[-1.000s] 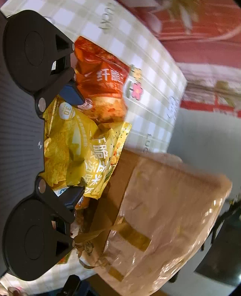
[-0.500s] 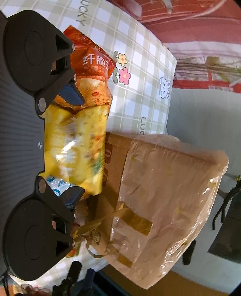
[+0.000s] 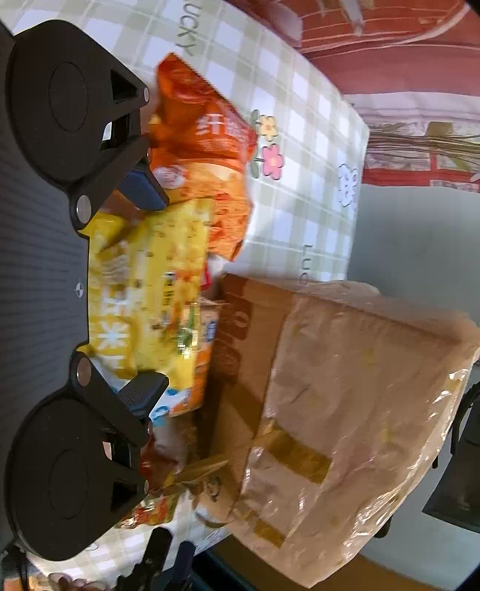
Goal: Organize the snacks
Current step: 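Grasp the yellow corn-chip bag with the left tool, then lift the yellow bag with the left tool while the right tool grasps a pink biscuit packet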
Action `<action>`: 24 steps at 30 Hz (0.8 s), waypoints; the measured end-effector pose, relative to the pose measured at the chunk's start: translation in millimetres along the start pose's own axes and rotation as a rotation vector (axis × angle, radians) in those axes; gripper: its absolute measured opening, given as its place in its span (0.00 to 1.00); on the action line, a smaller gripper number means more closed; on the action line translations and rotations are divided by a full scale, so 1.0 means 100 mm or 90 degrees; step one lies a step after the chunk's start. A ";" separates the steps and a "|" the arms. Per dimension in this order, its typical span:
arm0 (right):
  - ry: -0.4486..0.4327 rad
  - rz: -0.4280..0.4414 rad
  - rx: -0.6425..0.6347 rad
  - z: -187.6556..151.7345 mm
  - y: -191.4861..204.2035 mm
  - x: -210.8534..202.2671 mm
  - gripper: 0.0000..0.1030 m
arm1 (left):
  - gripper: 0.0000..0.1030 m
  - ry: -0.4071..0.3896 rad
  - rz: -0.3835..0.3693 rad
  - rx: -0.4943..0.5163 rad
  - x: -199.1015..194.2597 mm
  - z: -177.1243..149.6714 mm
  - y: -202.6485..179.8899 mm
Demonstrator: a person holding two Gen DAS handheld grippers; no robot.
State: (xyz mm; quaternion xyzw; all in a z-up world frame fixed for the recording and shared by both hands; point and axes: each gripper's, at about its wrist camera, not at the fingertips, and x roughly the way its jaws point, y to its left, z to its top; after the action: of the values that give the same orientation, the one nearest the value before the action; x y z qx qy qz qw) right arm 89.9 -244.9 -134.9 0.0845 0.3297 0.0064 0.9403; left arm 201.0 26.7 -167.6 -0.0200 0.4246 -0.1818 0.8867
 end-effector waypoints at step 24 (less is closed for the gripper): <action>0.026 0.037 -0.035 -0.07 0.22 0.06 0.88 | 0.80 -0.025 0.052 0.017 -0.19 -0.37 -0.09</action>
State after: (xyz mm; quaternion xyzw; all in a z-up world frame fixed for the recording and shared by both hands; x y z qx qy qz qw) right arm 91.7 -222.1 -140.6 0.0683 0.3460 0.0442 0.9347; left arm 158.9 29.0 -175.5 0.0060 0.4054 -0.1504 0.9017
